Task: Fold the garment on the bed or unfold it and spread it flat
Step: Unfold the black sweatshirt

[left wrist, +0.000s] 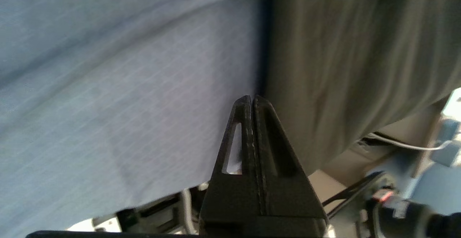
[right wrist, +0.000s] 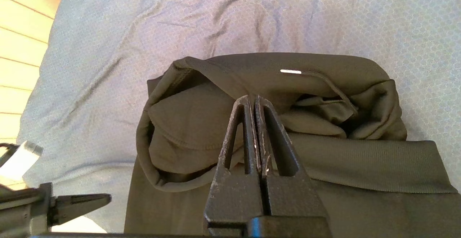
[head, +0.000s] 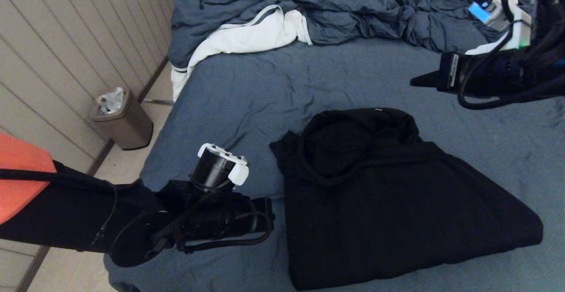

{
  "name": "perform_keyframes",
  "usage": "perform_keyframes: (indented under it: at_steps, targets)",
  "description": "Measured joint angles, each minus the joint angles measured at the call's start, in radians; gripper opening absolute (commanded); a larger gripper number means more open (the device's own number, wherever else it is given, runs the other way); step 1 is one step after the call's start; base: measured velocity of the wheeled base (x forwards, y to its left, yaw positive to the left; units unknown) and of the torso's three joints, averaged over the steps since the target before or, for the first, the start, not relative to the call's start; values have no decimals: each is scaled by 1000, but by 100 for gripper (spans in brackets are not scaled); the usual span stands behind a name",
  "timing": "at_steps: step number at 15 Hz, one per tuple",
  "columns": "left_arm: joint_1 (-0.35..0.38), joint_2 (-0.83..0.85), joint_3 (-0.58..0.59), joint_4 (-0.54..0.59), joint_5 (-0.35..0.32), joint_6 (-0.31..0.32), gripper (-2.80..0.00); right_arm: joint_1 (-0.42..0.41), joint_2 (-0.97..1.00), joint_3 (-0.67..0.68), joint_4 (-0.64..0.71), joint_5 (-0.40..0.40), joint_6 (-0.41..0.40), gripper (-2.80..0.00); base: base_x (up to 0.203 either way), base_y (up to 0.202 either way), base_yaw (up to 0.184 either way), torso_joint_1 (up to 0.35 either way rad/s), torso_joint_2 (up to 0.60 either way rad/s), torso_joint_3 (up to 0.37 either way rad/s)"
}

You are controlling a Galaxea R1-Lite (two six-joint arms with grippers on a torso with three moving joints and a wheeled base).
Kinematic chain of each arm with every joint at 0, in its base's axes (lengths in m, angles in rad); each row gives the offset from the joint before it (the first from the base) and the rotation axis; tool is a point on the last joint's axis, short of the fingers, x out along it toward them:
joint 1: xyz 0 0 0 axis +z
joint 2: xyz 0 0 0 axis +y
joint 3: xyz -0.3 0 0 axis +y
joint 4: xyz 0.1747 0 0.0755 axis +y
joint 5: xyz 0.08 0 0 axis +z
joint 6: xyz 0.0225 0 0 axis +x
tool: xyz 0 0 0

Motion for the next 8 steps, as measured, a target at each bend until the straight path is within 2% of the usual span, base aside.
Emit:
perform_keyframes:
  at_steps: [2, 4, 8]
  targets:
    - [0, 8, -19, 2, -6, -26, 0, -1, 3, 1, 0, 0, 0, -280, 0, 0, 0, 0, 0, 0]
    - [0, 17, -36, -3, -47, -50, 0, -1, 7, 1, -1, 0, 0, -280, 0, 0, 0, 0, 0, 0]
    - [1, 56, -75, -5, -63, -56, 0, -1, 16, -1, -1, -1, 1, -280, 0, 0, 0, 0, 0, 0]
